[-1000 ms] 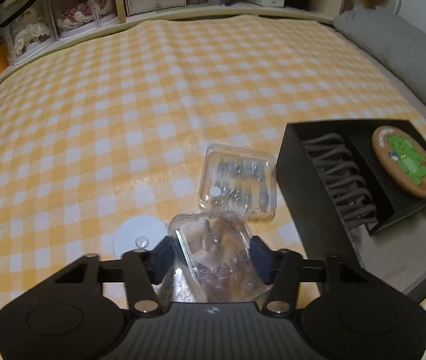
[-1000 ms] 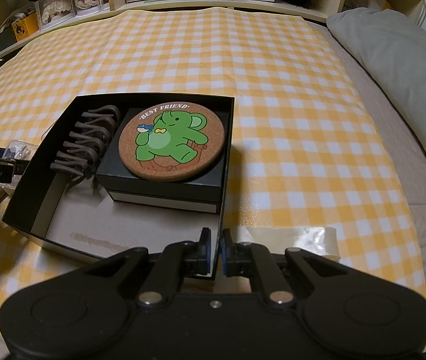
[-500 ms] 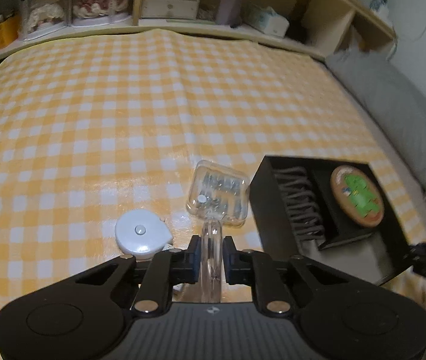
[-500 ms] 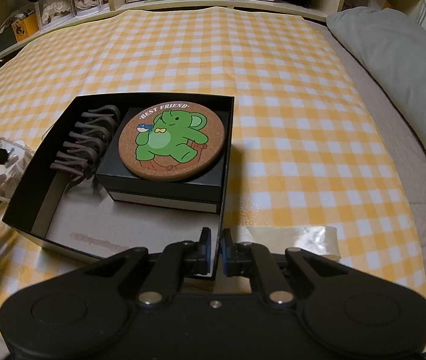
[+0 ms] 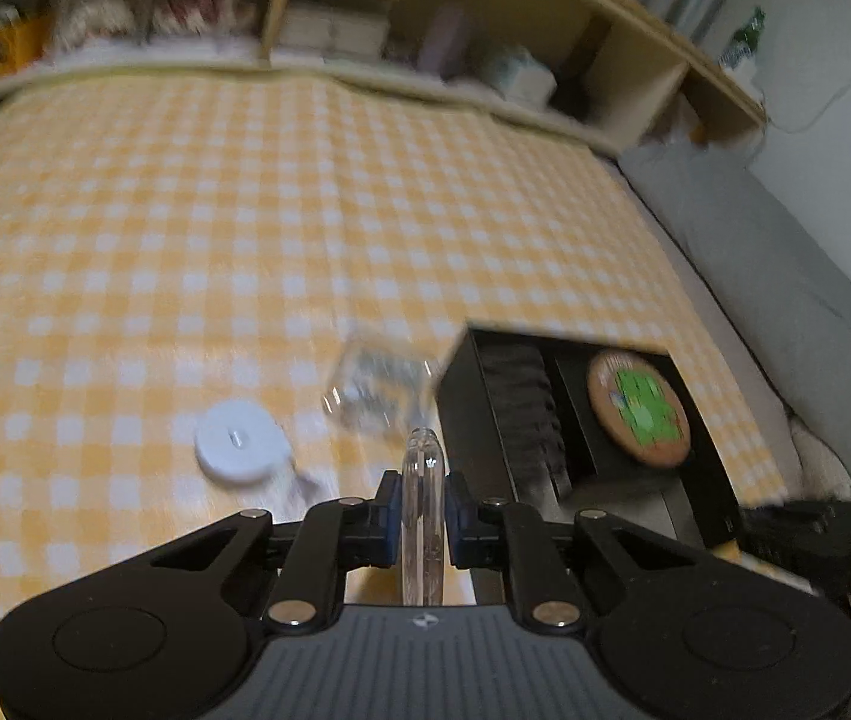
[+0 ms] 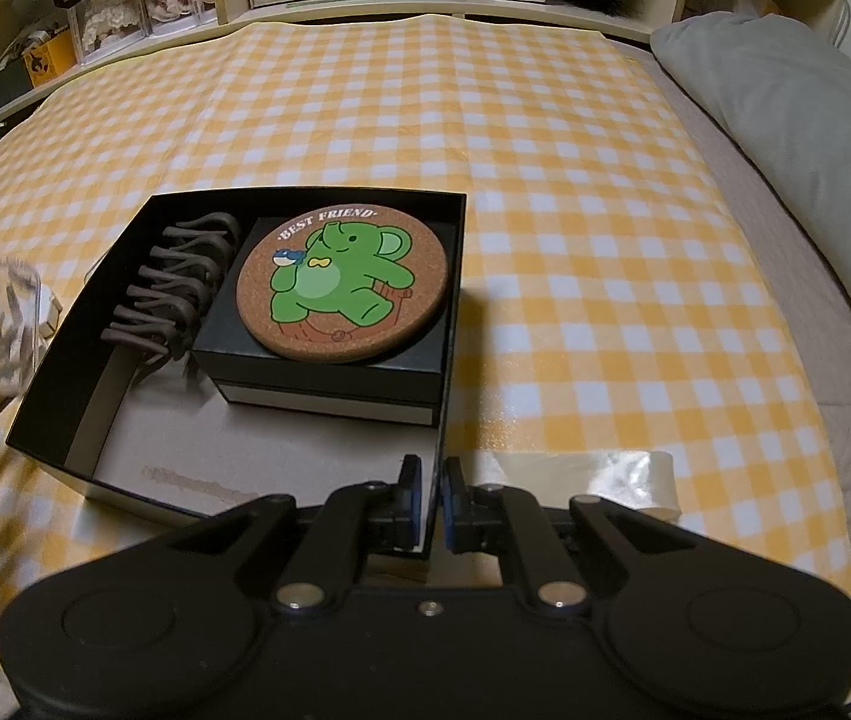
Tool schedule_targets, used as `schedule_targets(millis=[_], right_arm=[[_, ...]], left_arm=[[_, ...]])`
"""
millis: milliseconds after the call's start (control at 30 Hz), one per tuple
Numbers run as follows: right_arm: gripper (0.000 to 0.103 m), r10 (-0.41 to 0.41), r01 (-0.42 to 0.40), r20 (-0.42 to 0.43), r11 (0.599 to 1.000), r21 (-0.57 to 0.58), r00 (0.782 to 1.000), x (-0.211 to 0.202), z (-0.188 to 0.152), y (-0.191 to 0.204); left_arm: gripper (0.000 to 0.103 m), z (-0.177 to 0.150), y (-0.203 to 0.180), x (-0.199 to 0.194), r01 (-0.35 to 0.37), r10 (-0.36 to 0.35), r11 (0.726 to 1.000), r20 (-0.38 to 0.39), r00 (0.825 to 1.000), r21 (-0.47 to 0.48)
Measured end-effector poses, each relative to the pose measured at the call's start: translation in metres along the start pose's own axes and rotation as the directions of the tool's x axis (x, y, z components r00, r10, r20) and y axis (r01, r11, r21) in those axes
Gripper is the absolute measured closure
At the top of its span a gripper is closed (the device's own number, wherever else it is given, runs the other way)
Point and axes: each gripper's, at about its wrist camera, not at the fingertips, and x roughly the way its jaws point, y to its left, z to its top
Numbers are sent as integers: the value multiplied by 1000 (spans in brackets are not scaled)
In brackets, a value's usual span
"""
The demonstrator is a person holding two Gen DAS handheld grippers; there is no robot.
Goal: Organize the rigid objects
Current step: 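Grasp the clear box of pink items with the left gripper and lift, then carry the pink-item box into the tray beside the black box and release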
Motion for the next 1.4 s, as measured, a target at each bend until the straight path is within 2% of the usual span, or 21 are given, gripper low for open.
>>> schedule_targets(millis=[67,133,200,267,367,433,467,533,567,633,700,833,1000,1067,1100,1133,1200,1300,1400], right_arm=[[96,1,-1,0,1000,3,1000,0,0,0],[96,3,-3,0,1000,5,1000,0,0,0],[96,3,-3,-1,1000,5,1000,0,-1,-1],[96,2,-2,-1,1000,5,1000,0,-1,-1],[96,3,-3,0,1000,6,1000,0,0,-1],[96,2,-2,-1,1000,6,1000,0,0,-1],[96,3,-3,-1,1000,6,1000,0,0,-1],[96,3,-3,-1,1000,6,1000,0,0,-1],[96,2,-2,-1,1000,5,1000,0,0,-1],[96,2,-2,0,1000,5,1000,0,0,-1],[96,2,-2,-1,1000,6,1000,0,0,-1],[96,1,-1,-1,1000,5,1000,0,0,-1],[96,1,-1,-1,1000,6,1000,0,0,-1],[96,0,0,-1,1000,4,1000,0,0,-1],[96,-1,1,0,1000,3,1000,-1,0,-1],[96,1,-1,0,1000,6,1000,0,0,-1],[96,0,0,4,1000,11,1000,-2,0,-3],[96,10,-10,20,999,32,1000,-7,1,-9],[96,22,-24,39,998,53,999,-12,4,-14]], left_arm=[[87,-7,7,3,71,-73,997,-60,996,-32],[87,-14,12,6,143,-150,988,-122,981,-63],[87,-20,14,13,169,-177,984,-176,968,-60],[87,-25,12,22,128,-130,991,-214,968,-24],[76,-28,17,33,25,-25,1000,-221,975,-2],[56,-31,20,40,-67,70,998,-243,967,20],[51,-33,21,42,-96,97,995,-250,963,17],[38,-37,24,45,-126,117,992,-260,959,-18],[34,-38,23,46,-130,118,991,-260,958,-31],[18,-40,18,47,-137,121,989,-254,960,-48],[15,-42,11,49,-150,131,987,-246,960,-58],[14,-48,-3,63,-209,191,977,-254,948,-47],[9,-55,-21,75,-283,283,959,-233,931,31],[10,-60,-27,77,-310,319,948,-212,924,74],[13,-62,-30,79,-325,340,940,-203,918,104],[20,-64,-33,78,-331,352,934,-190,917,131],[24,-64,-34,74,-319,341,937,-176,924,141],[24,-63,-28,67,-309,325,945,-188,927,110],[24,-61,-23,54,-318,325,946,-165,931,69]])
